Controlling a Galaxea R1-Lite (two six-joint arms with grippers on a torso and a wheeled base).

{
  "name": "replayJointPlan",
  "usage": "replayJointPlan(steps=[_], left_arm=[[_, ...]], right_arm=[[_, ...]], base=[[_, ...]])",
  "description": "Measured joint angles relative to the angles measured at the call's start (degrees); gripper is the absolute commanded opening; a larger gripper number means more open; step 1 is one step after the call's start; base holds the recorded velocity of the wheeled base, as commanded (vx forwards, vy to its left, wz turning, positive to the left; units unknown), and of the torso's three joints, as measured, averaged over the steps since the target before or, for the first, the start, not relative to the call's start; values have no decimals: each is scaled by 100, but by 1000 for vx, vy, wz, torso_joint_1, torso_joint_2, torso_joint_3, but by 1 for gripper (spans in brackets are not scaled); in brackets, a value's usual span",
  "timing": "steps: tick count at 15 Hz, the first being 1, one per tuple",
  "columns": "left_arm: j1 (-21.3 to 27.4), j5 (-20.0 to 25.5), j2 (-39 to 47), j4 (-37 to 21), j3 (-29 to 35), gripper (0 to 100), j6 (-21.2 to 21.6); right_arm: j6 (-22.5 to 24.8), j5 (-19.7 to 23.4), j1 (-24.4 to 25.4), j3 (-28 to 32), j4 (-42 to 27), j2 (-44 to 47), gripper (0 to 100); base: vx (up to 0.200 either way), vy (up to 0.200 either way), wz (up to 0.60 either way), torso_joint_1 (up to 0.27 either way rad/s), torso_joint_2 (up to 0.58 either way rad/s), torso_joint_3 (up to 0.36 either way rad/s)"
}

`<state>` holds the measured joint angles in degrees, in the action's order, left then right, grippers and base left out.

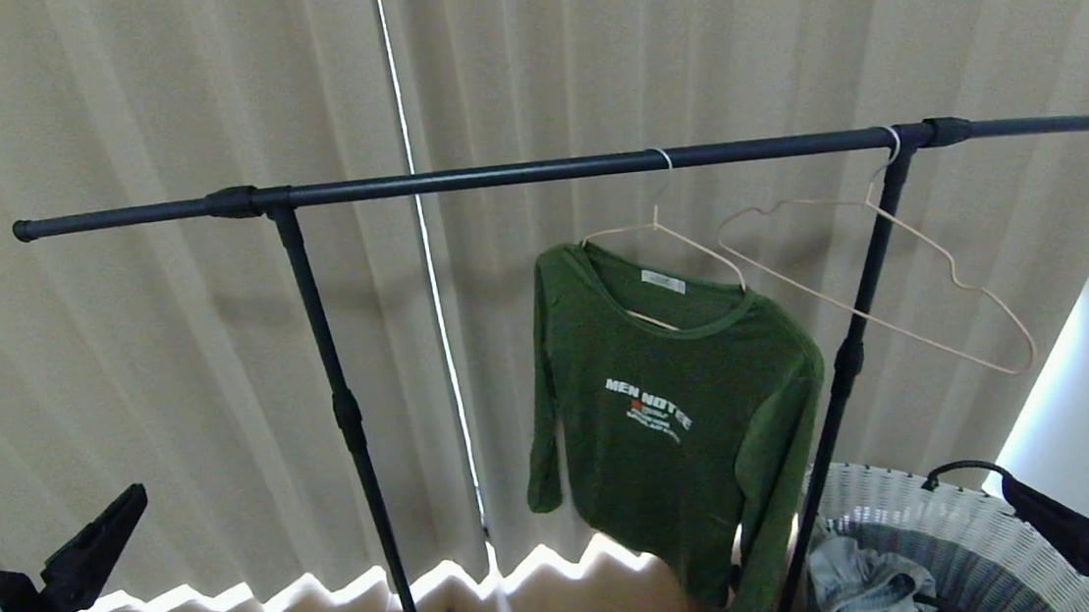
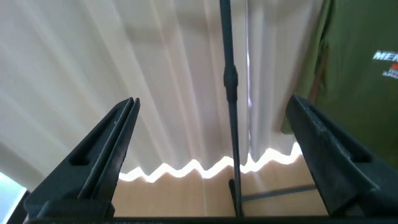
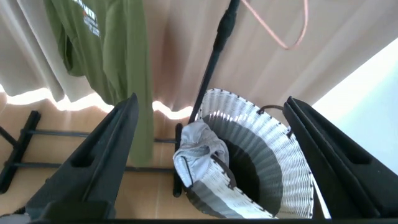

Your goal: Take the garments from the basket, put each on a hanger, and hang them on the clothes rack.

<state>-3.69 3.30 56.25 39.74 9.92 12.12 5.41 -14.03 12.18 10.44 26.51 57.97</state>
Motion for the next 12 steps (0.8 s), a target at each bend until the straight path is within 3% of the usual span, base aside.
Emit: replayJointPlan(steps=[3,12], left_arm=[[268,2,-18,2,-80,100,11],[759,2,-137,-15,-216,100,44]], right_arm=[[11,-2,-6,-52,6,16,100],[205,-4,0,-154,2,5,100]], base=[[0,0,0,-119,277,154],[0,0,0,-194,480,277]])
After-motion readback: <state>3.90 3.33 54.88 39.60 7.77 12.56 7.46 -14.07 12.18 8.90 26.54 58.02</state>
